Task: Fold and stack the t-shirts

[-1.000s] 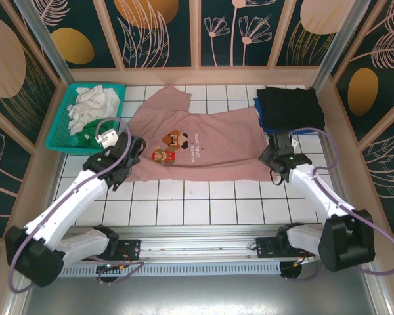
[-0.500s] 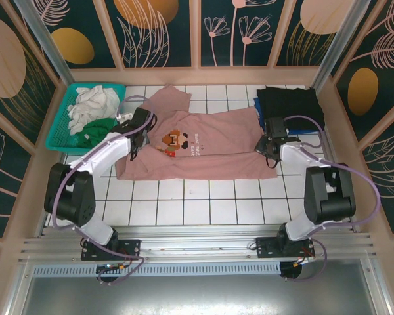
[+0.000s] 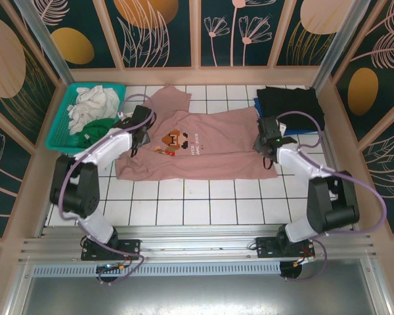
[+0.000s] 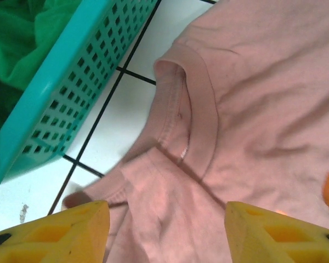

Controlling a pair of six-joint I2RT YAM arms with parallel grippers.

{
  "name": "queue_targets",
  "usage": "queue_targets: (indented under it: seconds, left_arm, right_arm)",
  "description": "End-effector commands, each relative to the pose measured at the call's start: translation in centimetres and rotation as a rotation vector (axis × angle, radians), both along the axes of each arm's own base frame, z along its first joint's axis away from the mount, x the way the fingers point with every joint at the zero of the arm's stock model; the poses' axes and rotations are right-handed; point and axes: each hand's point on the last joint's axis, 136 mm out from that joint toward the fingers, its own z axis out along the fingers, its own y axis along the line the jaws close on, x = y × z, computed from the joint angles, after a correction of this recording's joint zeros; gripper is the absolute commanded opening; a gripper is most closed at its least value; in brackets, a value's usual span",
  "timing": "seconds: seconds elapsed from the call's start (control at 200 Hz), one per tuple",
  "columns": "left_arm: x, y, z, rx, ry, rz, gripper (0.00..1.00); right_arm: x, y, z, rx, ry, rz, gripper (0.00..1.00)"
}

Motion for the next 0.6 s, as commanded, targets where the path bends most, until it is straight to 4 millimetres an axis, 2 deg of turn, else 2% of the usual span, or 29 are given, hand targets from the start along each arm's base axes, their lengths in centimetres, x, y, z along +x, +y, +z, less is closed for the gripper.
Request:
queue_targets:
  seconds: [0.0,0.085,0.175,0.275,0.34,0.435,0.51,0.591]
  left_arm:
    - [-2.8,-2.3,-0.1,-0.202,-0.043,-0.086,0.58]
    - [-5.3,-2.9,-3.6,-0.283,-0.001,-0.096,0.58]
    - [-7.0,-1.3,-7.3,-0.208,0.104,-0.035,0.56]
    - [-7.5,0.0,-9.9,-0.139,0.179,0.003,0.46]
    - [-7.8,0.8,-10.8,-0.123,0.203,0.031,0.39]
    - [-8.1,1.2,-11.0,-0.118,0.205,0.048,0.34]
    - [-8.9,1.8,-11.0,-0.101,0.217,0.066,0.32]
    - [-9.9,2.5,-10.9,-0.08,0.225,0.085,0.33]
  right_arm:
    - [-2.2,3.2,-1.7,0.056,0.002,0.093,0.47]
    - [-3.2,4.6,-4.4,0.14,0.044,0.138,0.46]
    - [-3.9,3.5,-7.0,0.133,0.116,0.093,0.45]
    - [-4.8,1.8,-8.6,0.141,0.162,0.035,0.44]
    - [-5.6,0.6,-9.2,0.145,0.181,0.002,0.43]
    - [-7.2,-1.2,-10.3,0.148,0.222,-0.047,0.43]
    - [-8.2,-2.7,-10.8,0.157,0.239,-0.085,0.42]
    - [-8.8,-3.3,-10.9,0.183,0.239,-0.091,0.42]
